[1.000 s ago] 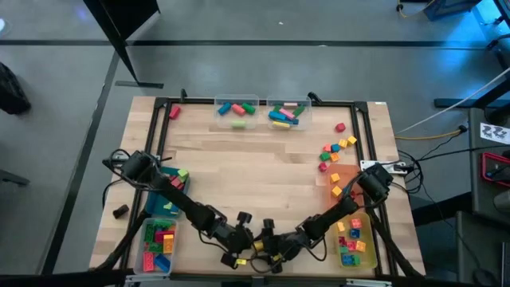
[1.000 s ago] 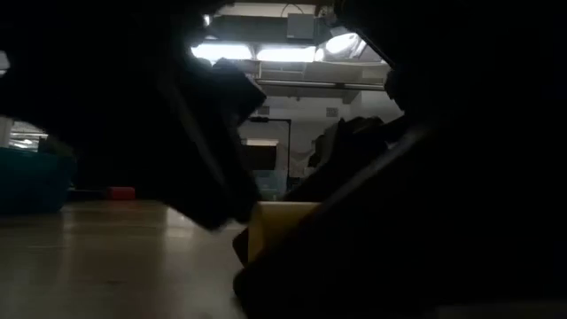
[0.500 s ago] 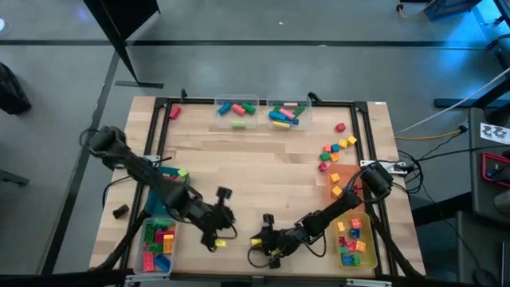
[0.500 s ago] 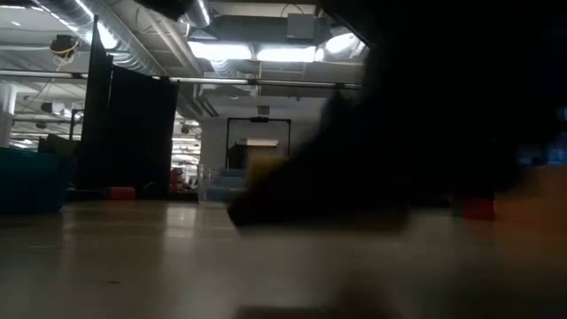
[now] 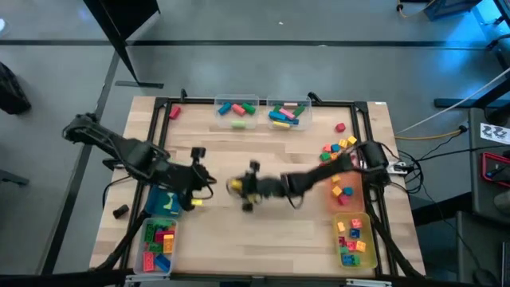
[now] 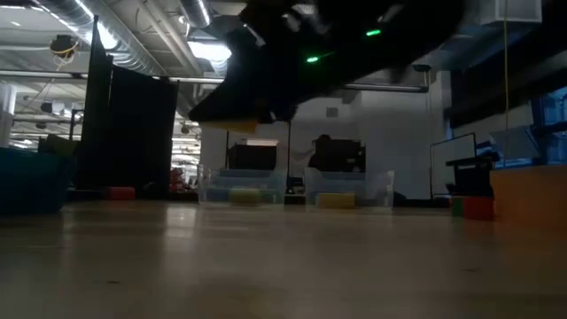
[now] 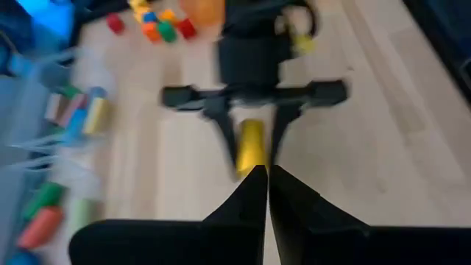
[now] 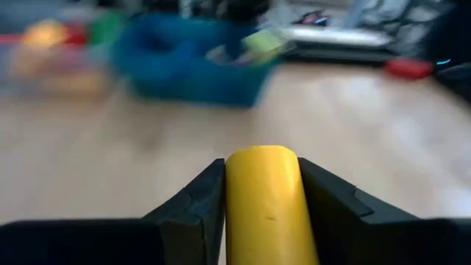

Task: Sort blocks by size
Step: Put the yellow block into the top left transparent bin, then put the red block into the top left transparent bin

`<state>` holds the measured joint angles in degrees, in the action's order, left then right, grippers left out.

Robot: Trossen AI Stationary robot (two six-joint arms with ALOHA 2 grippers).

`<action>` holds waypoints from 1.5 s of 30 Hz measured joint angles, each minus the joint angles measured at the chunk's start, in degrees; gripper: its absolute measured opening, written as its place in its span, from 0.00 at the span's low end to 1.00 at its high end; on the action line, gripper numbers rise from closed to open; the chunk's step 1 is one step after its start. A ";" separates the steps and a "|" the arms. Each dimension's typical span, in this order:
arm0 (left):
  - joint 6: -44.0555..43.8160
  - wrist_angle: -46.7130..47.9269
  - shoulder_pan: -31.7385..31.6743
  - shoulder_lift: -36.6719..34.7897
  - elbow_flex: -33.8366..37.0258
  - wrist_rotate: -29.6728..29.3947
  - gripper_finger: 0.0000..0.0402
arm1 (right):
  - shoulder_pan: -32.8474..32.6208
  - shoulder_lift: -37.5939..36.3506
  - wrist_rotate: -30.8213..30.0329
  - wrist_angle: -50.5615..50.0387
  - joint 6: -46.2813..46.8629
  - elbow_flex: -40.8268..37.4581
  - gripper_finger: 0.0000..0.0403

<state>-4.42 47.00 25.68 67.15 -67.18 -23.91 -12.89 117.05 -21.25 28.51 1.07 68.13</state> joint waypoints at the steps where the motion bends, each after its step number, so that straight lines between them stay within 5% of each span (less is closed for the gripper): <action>1: 0.89 0.55 -0.87 -0.94 0.00 -0.07 0.02 | 2.13 0.00 0.67 0.17 -1.02 0.76 0.36; 11: 8.35 5.93 -11.00 -5.92 0.02 -1.30 0.02 | 23.31 0.11 13.27 -1.54 -1.27 10.06 0.36; 19: 17.00 6.54 -21.19 -6.38 0.02 -3.29 0.01 | 33.67 0.17 19.72 -4.46 1.95 12.90 0.35; 34: 19.62 6.34 -38.74 -4.49 0.02 -4.39 0.04 | 36.48 0.22 17.30 -9.07 2.06 12.88 0.40; 45: 16.89 6.36 -49.84 1.28 0.02 -4.40 0.30 | 36.59 0.22 14.25 -9.17 2.02 12.88 0.40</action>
<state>12.47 53.36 -24.16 68.43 -67.16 -28.30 23.70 117.27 -7.01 19.33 3.09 81.01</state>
